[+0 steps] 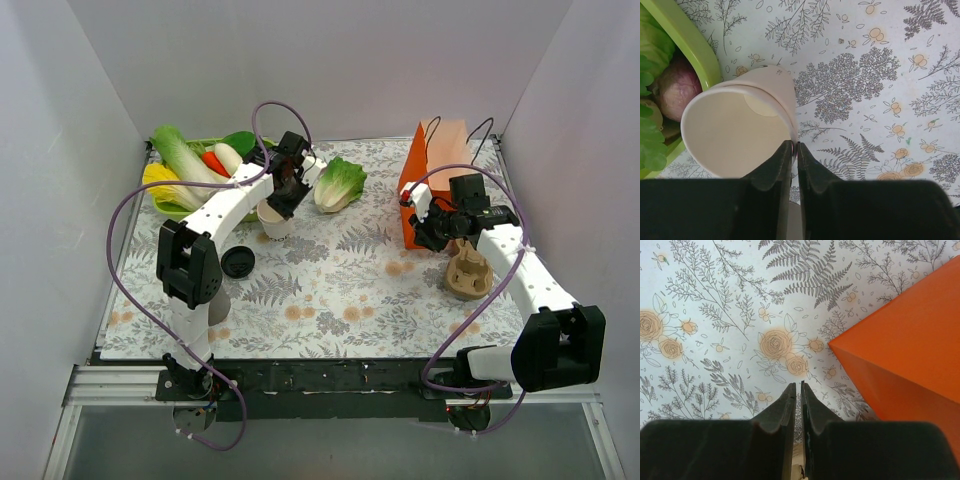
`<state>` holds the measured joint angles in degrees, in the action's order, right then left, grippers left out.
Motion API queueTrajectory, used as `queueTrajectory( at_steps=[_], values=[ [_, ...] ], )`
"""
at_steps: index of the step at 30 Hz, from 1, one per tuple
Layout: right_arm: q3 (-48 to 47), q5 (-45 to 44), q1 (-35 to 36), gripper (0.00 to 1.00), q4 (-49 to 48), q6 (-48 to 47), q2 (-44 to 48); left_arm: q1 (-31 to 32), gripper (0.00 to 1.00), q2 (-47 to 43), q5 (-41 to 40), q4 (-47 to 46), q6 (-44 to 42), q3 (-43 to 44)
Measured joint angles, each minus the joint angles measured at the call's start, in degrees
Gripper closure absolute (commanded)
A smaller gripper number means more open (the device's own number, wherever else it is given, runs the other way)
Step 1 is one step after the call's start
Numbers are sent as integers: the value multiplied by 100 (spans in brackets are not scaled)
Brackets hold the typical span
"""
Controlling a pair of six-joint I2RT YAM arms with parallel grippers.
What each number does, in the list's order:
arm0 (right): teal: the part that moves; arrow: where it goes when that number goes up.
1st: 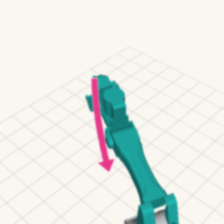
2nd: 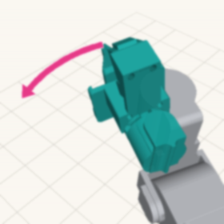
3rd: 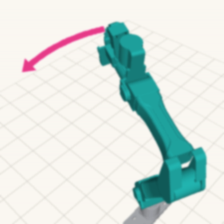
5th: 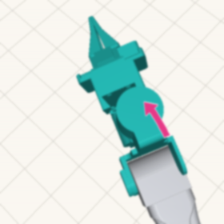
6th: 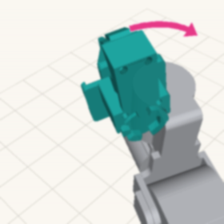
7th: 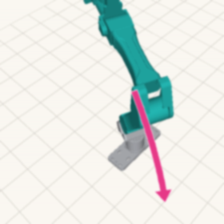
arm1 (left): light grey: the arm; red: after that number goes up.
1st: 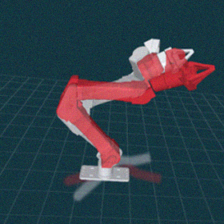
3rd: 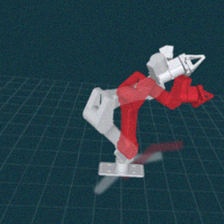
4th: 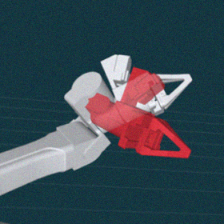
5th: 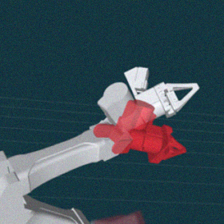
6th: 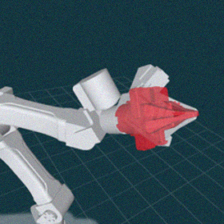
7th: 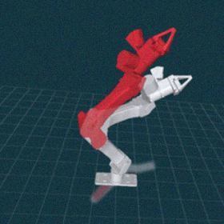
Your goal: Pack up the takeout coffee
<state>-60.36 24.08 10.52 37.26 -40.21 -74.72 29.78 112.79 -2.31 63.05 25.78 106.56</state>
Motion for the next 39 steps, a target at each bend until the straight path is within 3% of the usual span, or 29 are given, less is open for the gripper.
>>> queueTrajectory(
  at_steps=[6, 17, 34, 39],
  values=[
    [37, 13, 0, 84, -9, 35, 11, 0, 87, 33, -28, 24, -2, 0],
    [37, 13, 0, 84, -15, 101, 11, 0, 97, 81, -31, 122, 11, 214],
    [37, 52, 0, 84, -22, 105, -2, 2, 90, 125, -79, 144, -28, 212],
    [37, 52, 0, 84, -22, 109, -48, 2, 93, 175, -114, 144, -50, 212]
  ],
)
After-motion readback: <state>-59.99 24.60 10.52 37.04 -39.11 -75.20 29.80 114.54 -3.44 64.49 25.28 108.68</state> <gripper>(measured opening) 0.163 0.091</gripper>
